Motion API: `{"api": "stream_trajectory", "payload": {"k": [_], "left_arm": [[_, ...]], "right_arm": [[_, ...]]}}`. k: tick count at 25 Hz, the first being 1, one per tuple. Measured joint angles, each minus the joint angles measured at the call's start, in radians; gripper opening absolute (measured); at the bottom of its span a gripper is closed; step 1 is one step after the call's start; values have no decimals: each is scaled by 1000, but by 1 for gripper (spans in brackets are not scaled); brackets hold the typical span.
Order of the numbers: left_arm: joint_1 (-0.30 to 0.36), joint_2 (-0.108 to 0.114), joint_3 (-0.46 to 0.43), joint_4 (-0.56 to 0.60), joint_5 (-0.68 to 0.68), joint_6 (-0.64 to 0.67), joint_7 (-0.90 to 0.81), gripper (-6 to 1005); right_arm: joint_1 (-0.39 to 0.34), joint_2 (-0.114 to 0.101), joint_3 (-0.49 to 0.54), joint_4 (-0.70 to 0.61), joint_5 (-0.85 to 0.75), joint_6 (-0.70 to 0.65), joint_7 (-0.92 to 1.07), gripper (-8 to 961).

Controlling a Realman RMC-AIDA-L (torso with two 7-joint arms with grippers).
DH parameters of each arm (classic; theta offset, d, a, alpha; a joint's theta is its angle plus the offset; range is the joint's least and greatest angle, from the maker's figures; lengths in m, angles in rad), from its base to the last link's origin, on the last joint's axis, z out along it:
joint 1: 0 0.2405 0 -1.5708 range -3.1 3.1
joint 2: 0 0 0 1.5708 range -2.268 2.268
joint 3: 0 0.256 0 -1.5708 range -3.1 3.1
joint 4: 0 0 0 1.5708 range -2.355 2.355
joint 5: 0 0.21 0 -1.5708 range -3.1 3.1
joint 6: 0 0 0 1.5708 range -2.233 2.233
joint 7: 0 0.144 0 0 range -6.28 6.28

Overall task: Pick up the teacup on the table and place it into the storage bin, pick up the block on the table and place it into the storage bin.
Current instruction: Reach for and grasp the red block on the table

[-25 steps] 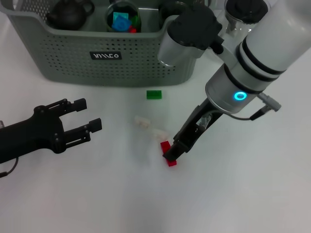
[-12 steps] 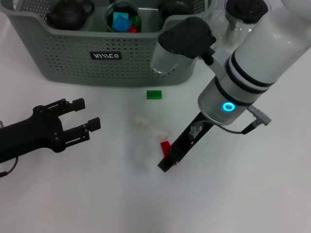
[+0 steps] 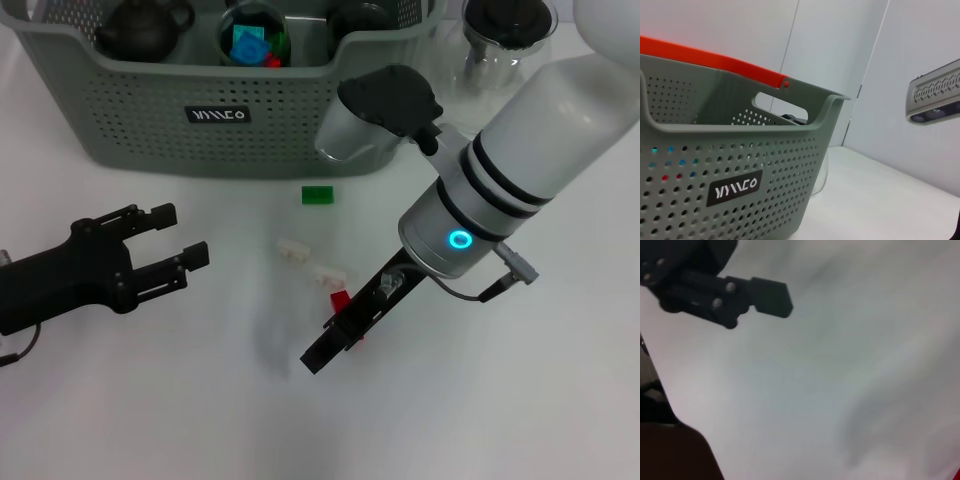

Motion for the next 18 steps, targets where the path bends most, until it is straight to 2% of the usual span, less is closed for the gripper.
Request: {"api": "stream_trajectory", "payload": {"k": [12,18], "left_arm": [[-4,1,0,-5,0,0,-1,725],[-1,2,0,-5,0,0,-1,723]], "right_arm": [[-5,-10,10,40,-3,5,1,548],[-10,-15,75,14,-74,-39,12,549]]}}
